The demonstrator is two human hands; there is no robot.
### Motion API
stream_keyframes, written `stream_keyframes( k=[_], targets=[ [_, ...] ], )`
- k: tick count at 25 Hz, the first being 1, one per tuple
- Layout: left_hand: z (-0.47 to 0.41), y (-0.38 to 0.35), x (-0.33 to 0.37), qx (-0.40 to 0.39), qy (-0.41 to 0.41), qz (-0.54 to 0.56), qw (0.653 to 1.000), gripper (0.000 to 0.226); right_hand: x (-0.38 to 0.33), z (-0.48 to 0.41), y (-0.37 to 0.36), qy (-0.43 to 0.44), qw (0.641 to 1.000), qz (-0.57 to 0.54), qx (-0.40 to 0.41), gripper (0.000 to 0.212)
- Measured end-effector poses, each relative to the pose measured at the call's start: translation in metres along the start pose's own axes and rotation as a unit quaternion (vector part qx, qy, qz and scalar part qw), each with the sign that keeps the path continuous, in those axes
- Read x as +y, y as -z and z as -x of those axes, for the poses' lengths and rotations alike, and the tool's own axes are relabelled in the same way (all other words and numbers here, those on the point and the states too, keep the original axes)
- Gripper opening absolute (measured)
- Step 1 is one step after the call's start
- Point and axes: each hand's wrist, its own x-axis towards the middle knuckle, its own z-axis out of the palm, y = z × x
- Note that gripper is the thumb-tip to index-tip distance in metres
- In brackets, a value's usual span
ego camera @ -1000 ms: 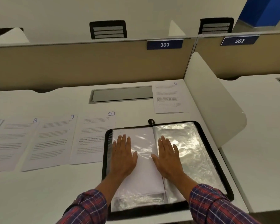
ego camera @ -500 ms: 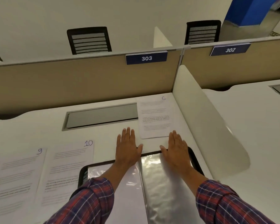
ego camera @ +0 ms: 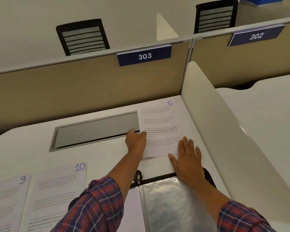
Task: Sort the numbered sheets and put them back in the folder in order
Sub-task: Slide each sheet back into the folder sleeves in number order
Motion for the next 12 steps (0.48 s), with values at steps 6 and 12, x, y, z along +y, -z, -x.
stream_keyframes(
  k=[6,12],
  targets=[
    [-0.016,-0.002,0.020,-0.087,0.035,0.062,0.994,0.013,0.005,-0.001,-0.001,0.015,1.000,-0.023,0.008,0.085],
    [0.016,0.018,0.023,-0.087,-0.049,0.051,0.994,0.026,0.003,0.010,0.022,-0.035,0.967,-0.248,0.053,0.074]
  ],
)
